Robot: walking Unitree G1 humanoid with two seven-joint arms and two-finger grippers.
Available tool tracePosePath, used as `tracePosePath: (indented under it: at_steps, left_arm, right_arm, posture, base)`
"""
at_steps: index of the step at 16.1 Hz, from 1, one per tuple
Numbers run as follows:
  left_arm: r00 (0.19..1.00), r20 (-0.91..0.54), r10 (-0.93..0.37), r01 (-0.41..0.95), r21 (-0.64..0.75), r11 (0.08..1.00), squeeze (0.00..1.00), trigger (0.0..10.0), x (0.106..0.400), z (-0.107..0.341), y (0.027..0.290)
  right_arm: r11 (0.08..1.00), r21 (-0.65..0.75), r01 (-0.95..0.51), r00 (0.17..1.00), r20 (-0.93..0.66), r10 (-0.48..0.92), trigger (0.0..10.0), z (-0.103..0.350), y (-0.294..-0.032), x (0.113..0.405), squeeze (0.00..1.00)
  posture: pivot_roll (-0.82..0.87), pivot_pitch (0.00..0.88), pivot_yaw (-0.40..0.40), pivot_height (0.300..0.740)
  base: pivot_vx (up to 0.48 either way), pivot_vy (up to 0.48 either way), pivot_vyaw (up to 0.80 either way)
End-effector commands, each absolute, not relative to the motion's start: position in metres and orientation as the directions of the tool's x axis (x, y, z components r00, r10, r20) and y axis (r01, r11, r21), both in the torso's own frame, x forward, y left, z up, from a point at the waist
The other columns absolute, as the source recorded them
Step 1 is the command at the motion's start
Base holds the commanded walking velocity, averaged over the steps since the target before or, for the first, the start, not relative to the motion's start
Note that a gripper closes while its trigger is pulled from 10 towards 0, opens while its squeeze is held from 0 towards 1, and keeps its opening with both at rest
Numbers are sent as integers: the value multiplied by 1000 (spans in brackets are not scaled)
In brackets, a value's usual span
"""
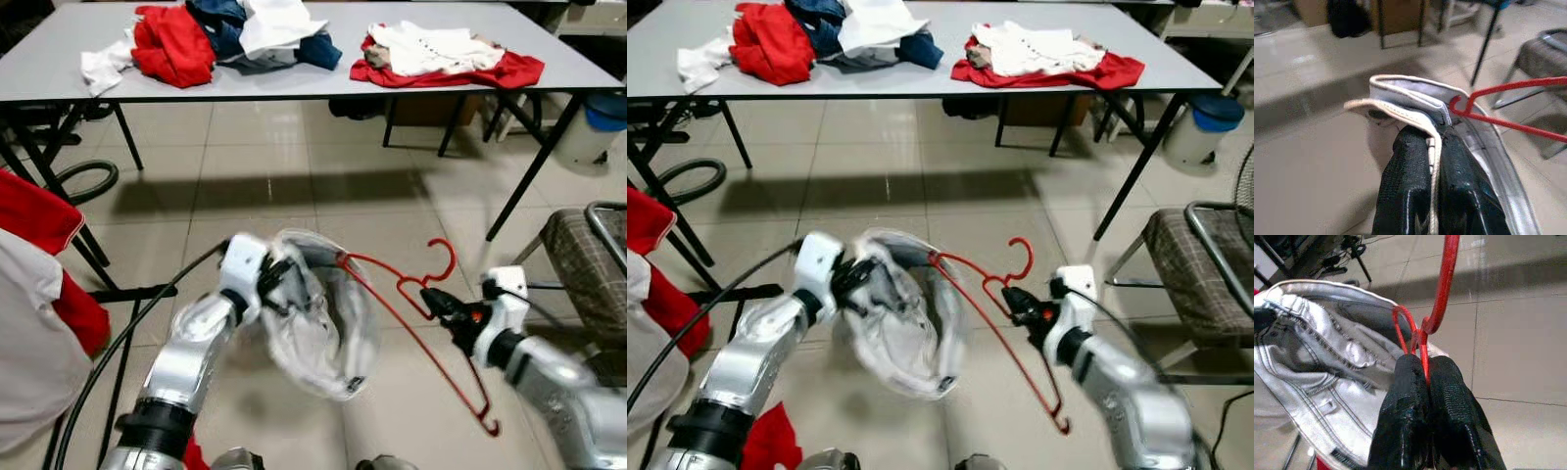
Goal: Hang hanger
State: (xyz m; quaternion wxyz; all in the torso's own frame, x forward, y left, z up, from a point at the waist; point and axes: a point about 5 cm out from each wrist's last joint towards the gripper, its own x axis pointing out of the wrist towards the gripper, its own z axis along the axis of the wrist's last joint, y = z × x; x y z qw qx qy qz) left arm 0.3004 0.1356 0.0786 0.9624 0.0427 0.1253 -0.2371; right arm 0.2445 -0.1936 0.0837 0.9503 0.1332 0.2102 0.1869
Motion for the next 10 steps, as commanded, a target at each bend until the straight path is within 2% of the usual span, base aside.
tracePosePath:
  at_steps: [1, 4, 8, 10]
  left_arm:
    - [888, -198, -416, 440, 98, 893, 0, 10000, 309, 95, 133]
    - [898, -174, -404, 421, 74, 904, 0, 10000, 315, 100, 118]
    - [922, -157, -353, 372, 109, 922, 0, 10000, 316, 102, 120]
    - [929, -153, -338, 352, 80, 932, 0, 10000, 316, 105, 117]
  right_arm:
    - [928, 263, -265, 892, -299, 339, 10000, 95, -197, 248, 0]
    - [960, 182, -211, 921, -293, 258, 10000, 95, -196, 248, 0]
    - [954, 171, -248, 907, -305, 290, 10000, 98, -194, 235, 0]
    - [960, 136, -246, 907, -317, 278, 10000, 96, -195, 232, 0]
  posture:
    - [-147, 49, 30, 740]
    - [-153, 53, 32, 740]
    - [-155, 62, 31, 740]
    - [-155, 60, 31, 740]
  base:
    - [0, -364, 0]
    - [0, -480, 0]
    - [0, -480, 0]
    - [0, -186, 0]
